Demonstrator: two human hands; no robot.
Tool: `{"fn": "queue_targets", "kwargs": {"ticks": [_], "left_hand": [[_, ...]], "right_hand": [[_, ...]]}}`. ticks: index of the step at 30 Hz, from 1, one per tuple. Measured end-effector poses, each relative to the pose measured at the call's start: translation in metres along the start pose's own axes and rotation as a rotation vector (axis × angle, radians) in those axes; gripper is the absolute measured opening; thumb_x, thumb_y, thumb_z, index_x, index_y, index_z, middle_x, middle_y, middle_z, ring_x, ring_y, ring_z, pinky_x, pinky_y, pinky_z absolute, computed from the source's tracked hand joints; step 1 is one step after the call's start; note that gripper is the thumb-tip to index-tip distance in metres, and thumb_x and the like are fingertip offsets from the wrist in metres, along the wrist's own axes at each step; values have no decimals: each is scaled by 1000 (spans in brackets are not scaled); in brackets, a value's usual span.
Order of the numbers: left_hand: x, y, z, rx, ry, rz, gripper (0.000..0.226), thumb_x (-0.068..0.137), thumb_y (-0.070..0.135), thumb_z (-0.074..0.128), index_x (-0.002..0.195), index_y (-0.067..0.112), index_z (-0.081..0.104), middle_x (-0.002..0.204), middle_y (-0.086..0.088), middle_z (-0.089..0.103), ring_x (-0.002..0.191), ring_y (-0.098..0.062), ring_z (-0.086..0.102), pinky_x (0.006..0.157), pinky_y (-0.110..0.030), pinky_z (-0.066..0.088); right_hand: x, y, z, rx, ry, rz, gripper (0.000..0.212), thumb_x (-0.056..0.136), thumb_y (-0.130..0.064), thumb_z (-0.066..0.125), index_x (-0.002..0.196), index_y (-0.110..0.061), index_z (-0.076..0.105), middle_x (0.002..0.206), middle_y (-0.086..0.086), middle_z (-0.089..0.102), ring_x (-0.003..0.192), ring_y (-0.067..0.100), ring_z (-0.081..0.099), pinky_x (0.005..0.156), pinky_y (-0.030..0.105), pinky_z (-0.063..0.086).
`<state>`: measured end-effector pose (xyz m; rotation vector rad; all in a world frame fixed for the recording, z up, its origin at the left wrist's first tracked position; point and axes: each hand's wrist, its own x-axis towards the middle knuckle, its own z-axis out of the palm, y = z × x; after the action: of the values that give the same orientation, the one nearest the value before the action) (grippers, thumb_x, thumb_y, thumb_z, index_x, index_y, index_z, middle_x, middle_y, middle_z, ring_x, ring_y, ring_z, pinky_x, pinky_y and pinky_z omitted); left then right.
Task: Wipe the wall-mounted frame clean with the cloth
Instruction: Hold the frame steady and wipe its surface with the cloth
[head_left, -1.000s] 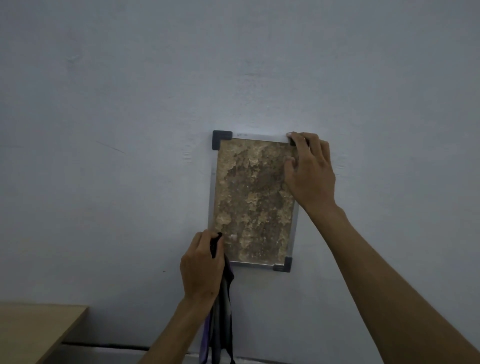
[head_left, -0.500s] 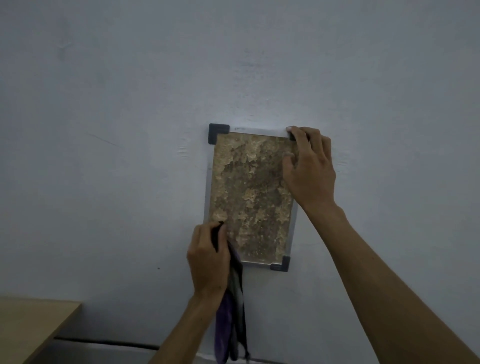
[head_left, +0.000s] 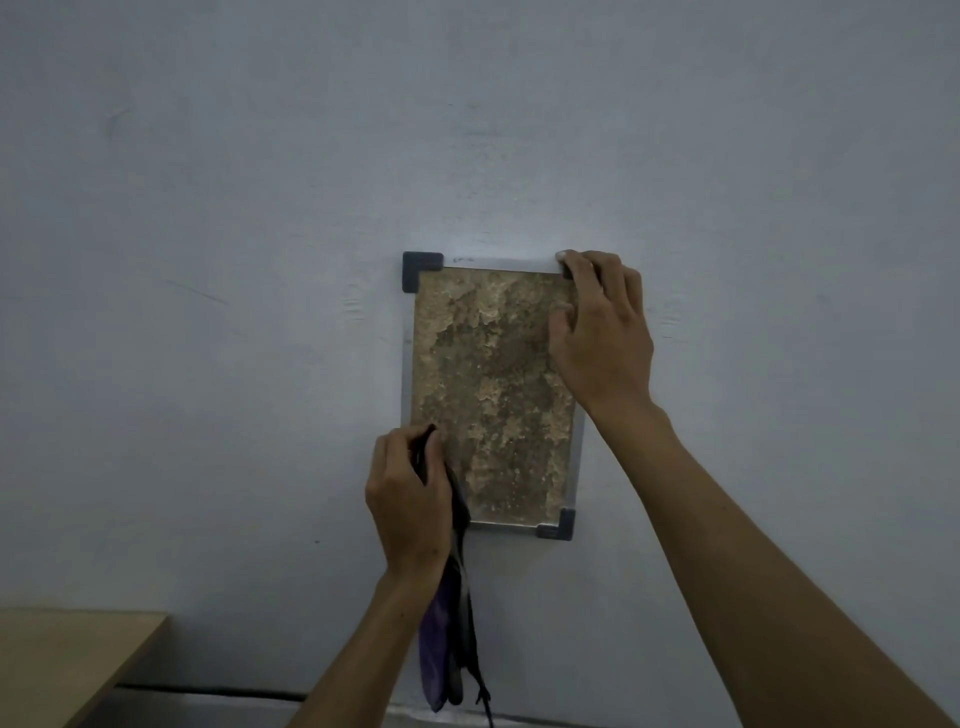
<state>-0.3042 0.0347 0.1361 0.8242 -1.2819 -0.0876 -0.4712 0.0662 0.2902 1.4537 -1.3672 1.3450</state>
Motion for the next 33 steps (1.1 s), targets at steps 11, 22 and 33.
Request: {"fn": "queue_targets", "kwargs": {"ticks": [11,22,33], "left_hand": [[-5,18,14,-10,-90,125,8,94,12,70,100,7,69,92,0,66,80,-9,60,76,-10,46],[-6,30,31,4,-50,114,7,94,12,70,98,6,69,90,-4,66,79,-12,58,73,-12,43],[15,24,17,6,-40,148,8,94,10,69,100,6,69,93,-4,66,81,-13,60,74,-12,43]], "right_hand": [[1,2,-3,15,1,-25,50,91,-10,57,141,-13,54,137,2,52,130,21,40,90,36,55],[0,3,0,20,20,-27,50,90,-10,56,140,-12,55,137,3,54,130,22,43,94,37,54],[0,3,3,34,36,-16,49,90,-10,55,139,-13,55,136,2,53,129,21,41,94,39,55]]}}
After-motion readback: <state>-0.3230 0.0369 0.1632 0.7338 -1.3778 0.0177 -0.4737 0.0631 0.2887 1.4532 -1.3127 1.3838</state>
